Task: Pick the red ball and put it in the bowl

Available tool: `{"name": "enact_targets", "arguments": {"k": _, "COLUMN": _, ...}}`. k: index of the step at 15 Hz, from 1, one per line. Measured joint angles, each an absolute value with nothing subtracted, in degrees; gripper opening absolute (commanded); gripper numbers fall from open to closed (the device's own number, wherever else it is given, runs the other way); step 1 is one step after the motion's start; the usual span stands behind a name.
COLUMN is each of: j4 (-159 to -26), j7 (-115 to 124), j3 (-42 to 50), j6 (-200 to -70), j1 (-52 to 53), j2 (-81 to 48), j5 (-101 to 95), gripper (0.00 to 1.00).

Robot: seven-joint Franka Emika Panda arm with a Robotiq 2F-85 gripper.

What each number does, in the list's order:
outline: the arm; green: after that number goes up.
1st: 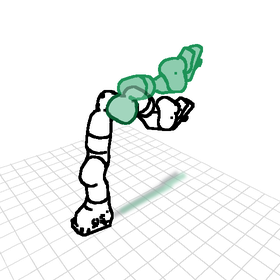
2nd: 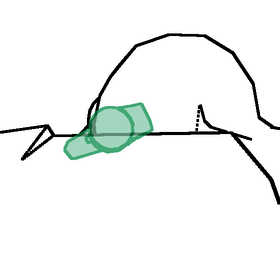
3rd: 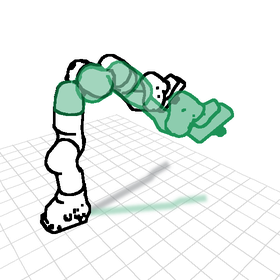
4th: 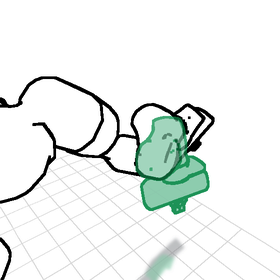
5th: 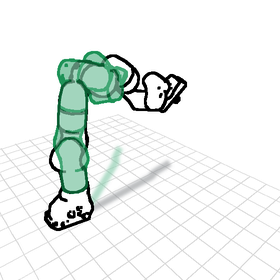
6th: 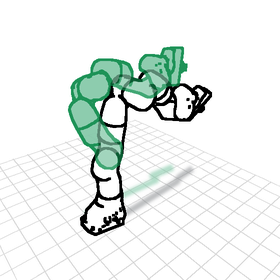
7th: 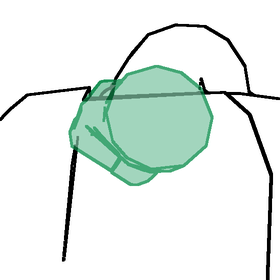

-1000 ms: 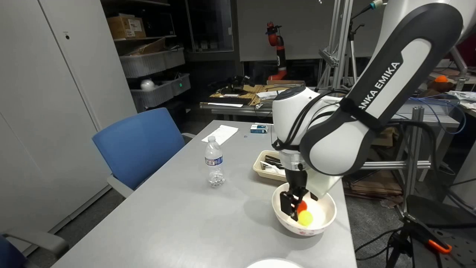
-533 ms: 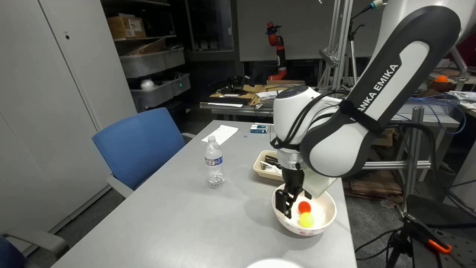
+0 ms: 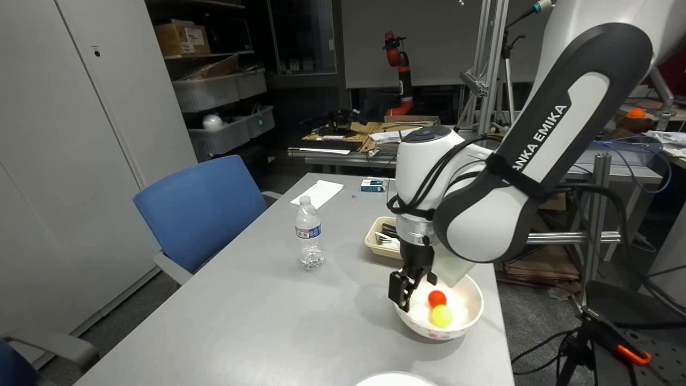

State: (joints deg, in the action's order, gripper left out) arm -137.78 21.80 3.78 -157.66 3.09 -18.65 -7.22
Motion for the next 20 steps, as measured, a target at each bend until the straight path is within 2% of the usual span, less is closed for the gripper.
{"name": "enact_targets", "arguments": {"k": 20, "j4": -138.1, "j7": 16.3, "j3": 3.8, "j6": -157.1, "j1": 3.1, "j2": -19.0, "j5": -5.2, "gripper": 1.00}}
